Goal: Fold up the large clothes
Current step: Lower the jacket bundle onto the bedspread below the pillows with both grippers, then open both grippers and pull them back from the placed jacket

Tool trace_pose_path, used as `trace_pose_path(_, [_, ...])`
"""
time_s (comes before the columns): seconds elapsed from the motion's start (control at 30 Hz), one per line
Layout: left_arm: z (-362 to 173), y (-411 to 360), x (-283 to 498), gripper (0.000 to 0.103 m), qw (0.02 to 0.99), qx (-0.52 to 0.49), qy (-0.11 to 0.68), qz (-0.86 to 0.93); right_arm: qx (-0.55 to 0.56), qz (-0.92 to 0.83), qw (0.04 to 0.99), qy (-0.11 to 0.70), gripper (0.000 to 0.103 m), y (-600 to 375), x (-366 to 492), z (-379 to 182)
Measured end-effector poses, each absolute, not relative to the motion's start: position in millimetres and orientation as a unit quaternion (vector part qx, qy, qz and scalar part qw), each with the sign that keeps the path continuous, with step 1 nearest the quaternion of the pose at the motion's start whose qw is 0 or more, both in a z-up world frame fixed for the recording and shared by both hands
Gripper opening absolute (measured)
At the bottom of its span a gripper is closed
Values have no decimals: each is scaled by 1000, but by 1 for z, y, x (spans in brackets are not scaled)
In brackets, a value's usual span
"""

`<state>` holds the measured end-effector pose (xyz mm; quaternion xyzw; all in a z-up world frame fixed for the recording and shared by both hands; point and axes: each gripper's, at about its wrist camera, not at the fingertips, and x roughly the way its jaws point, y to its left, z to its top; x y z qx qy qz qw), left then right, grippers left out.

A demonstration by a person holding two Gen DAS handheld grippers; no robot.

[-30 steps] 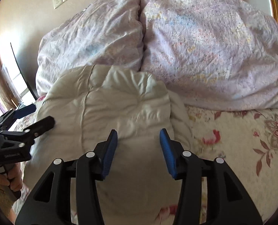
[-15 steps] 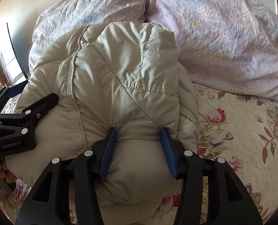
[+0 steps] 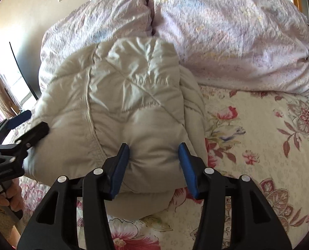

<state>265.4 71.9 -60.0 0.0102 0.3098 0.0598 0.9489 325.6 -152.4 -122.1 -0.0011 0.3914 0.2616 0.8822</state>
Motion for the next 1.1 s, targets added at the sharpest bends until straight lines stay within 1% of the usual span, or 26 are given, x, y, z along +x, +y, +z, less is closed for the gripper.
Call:
trace_pose_path(0.1, [-69, 74, 271, 101, 947, -7, 317, 59, -5, 259, 878, 402, 52, -146, 331, -128])
trace_pose_path(0.17, [-72, 71, 273, 101, 947, 3, 315, 66, -10, 254, 883, 394, 53, -144, 331, -130])
trace_pose_path(0.27, [-69, 69, 271, 101, 947, 8, 313, 73, 0, 244, 889, 387, 58, -147, 325, -128])
trace_pose_path(0.33, [-66, 72, 267, 101, 945, -3, 319, 71, 11, 232, 894, 383, 67, -153, 319, -127])
trace_pose_path(0.37, [-64, 73, 265, 101, 944, -8, 322, 70, 14, 228, 896, 382, 69, -155, 317, -126])
trace_pose_path(0.43, [-62, 75, 261, 101, 943, -17, 326, 70, 27, 219, 897, 384, 78, -161, 311, -123])
trace_pose_path(0.5, [-59, 75, 255, 101, 942, -24, 325, 72, 43, 216, 897, 382, 81, -168, 305, -120])
trace_pose_path(0.57, [-57, 75, 248, 101, 943, -27, 323, 75, 55, 223, 896, 379, 89, -174, 300, -118])
trace_pose_path(0.6, [-55, 75, 244, 101, 944, -26, 320, 77, 56, 225, 897, 376, 94, -175, 295, -116])
trace_pose_path(0.67, [-53, 74, 236, 101, 945, -24, 316, 79, 47, 222, 902, 368, 96, -175, 284, -111])
trace_pose_path(0.8, [-50, 71, 220, 101, 944, -13, 318, 91, 16, 195, 912, 359, 102, -170, 259, -104])
trace_pose_path(0.9, [-48, 72, 206, 101, 945, -17, 313, 97, 14, 196, 916, 349, 102, -170, 243, -101])
trace_pose_path(1.1, [-52, 80, 176, 101, 941, -62, 320, 95, 19, 195, 920, 339, 102, -175, 215, -93])
